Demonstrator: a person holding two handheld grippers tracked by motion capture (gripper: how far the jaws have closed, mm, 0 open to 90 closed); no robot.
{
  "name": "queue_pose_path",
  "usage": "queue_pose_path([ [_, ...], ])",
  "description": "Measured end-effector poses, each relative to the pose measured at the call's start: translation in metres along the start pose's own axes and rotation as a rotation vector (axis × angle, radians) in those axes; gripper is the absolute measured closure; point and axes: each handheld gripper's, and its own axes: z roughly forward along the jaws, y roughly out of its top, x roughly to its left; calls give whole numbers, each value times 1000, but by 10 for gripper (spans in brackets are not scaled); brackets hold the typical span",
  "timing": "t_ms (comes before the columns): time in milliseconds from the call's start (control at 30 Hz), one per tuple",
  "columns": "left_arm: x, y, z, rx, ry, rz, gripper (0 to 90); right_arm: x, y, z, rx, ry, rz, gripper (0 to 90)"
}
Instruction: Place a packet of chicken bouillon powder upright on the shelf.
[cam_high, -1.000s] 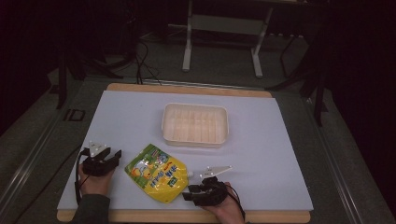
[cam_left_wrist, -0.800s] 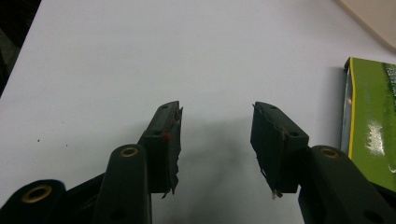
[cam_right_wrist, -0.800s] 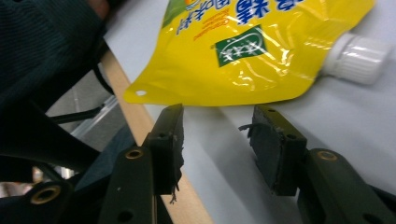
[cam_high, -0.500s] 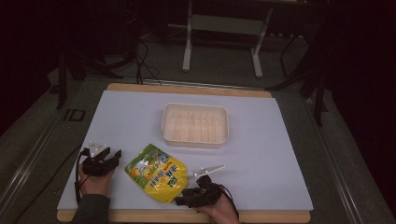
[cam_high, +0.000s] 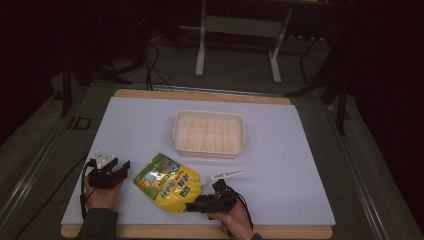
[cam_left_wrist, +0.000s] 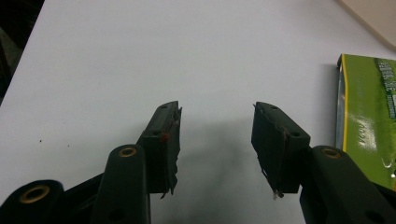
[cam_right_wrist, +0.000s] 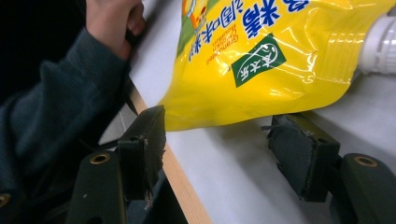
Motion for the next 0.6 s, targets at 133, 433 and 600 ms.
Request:
queue_pose_path([
  [133,0,0,0,1,0,-1,513,-2,5,0,-17,-16,22,340],
  [433,0,0,0,0,-3,-1,515,-6,29,8,-96,-20,93,395],
  [600,0,0,0,-1,-6,-3,515,0,37,17,-101,-25,84,457],
])
